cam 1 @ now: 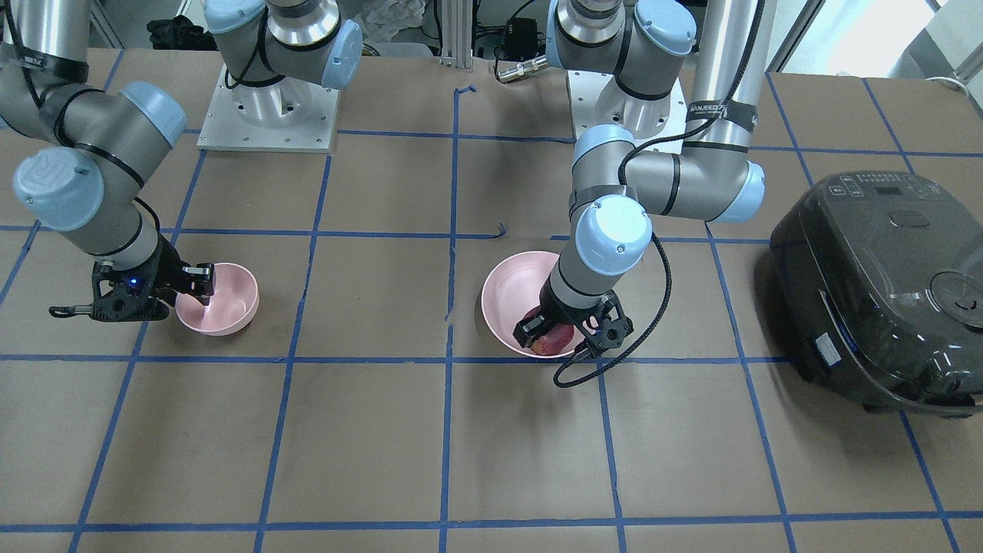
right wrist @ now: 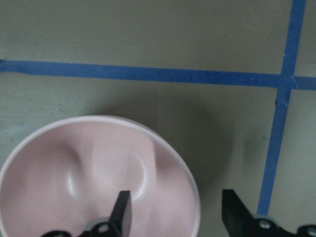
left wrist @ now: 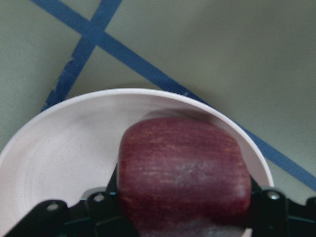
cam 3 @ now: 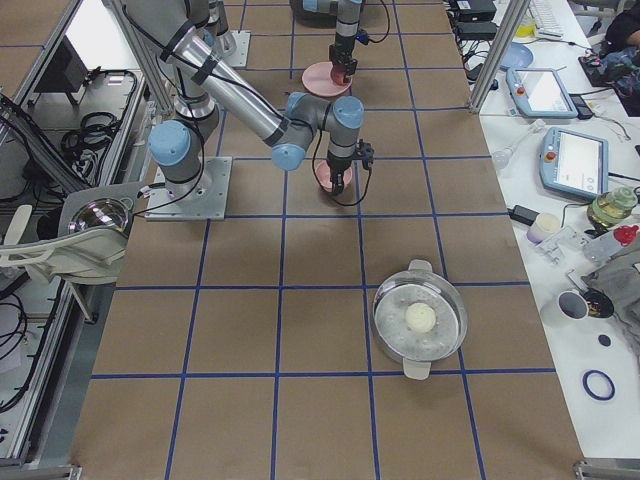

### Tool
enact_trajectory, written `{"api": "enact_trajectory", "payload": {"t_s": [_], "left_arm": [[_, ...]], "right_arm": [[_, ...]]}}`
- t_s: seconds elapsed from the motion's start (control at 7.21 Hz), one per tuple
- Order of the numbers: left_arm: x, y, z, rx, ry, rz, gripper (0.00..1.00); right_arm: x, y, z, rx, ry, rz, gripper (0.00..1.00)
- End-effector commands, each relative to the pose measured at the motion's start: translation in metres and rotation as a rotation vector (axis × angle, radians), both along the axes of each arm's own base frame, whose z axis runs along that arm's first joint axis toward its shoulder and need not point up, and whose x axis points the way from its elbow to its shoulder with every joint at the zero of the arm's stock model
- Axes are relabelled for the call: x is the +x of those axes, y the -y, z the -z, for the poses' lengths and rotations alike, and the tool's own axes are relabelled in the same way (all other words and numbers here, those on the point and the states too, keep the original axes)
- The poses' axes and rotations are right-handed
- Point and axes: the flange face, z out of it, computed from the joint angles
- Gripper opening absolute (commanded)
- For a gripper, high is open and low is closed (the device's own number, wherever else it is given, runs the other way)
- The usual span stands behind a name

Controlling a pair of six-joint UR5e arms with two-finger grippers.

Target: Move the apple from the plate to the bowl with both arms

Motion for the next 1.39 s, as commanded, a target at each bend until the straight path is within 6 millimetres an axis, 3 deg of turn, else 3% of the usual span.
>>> {"api": "enact_trajectory", "payload": {"t_s": [0.0,0.28,0.55,0.69,0.83,0.97,1.11,1.25], "left_arm": [[-0.008,0.009,-0.034,-0.065,-0.01,0.051,0.21],[-0.011,0.023,-0.075,-0.094,-0.012,0.098,0.2],[-0.017,0.026,-0.089,-0.132,-0.02,0.218,0.15],[-0.019,0.025,-0.095,-0.155,-0.018,0.353,0.15],[-0.021,0.023,-0.097,-0.161,-0.017,0.387,0.15],[-0.026,0.023,-0.1,-0.173,-0.016,0.4,0.11],[-0.026,0.026,-0.104,-0.181,-0.017,0.402,0.11],[-0.027,0.028,-0.109,-0.189,-0.015,0.428,0.11]], "right_arm": [[0.0,0.0,0.001,0.001,0.001,0.002,0.15],[-0.001,0.003,-0.003,-0.01,-0.003,0.003,0.03],[-0.006,0.022,-0.026,-0.052,-0.004,0.017,0.02],[0.004,0.026,-0.032,-0.021,0.035,0.042,0.02],[0.032,0.029,-0.035,-0.023,0.096,0.107,0.02],[0.074,0.029,-0.036,-0.032,0.098,0.08,0.02],[0.116,0.024,-0.035,-0.027,0.09,0.131,0.02],[0.145,0.017,-0.03,-0.01,0.088,0.141,0.02]]}}
